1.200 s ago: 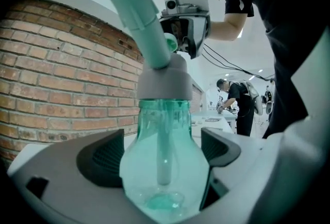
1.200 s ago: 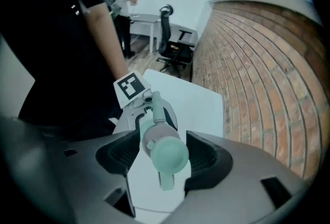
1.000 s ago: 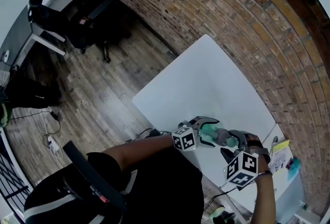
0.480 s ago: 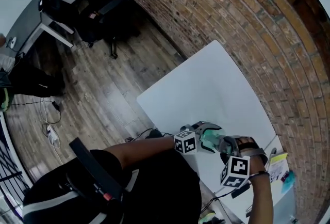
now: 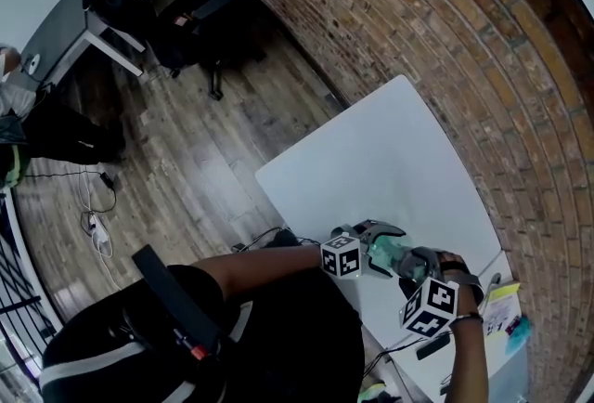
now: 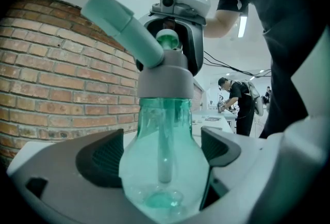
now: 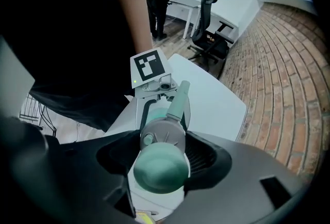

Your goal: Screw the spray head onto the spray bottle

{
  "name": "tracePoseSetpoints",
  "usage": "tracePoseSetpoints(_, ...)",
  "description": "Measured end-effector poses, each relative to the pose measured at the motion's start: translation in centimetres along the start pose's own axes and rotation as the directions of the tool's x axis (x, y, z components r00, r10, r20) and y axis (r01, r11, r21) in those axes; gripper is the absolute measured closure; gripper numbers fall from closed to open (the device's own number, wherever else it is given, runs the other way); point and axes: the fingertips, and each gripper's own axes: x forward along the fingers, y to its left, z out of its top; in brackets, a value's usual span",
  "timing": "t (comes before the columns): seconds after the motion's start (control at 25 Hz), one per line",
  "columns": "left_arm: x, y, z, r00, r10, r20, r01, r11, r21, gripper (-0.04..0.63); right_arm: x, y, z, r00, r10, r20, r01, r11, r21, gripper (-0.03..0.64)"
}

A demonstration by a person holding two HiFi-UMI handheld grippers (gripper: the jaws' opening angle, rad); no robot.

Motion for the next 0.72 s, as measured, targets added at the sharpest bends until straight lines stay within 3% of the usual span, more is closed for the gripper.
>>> tracePoseSetpoints(0.44, 0.07, 0.05, -0.04, 1.000, 0.000, -0.002, 0.000, 1.000, -0.005, 0.129, -0.09, -0.61, -0.09, 0.999, -0.021, 0.044, 0.008, 0.961, 0.275, 0.339)
tracePoseSetpoints(0.72, 0.00, -0.09, -0.01, 1.000, 0.009, 0.004, -0.009, 1.000, -0.010, 0.129, -0.14, -0.89, -0.17, 0.997, -0.047, 0.056, 0.015, 0.882, 0.471, 0.339)
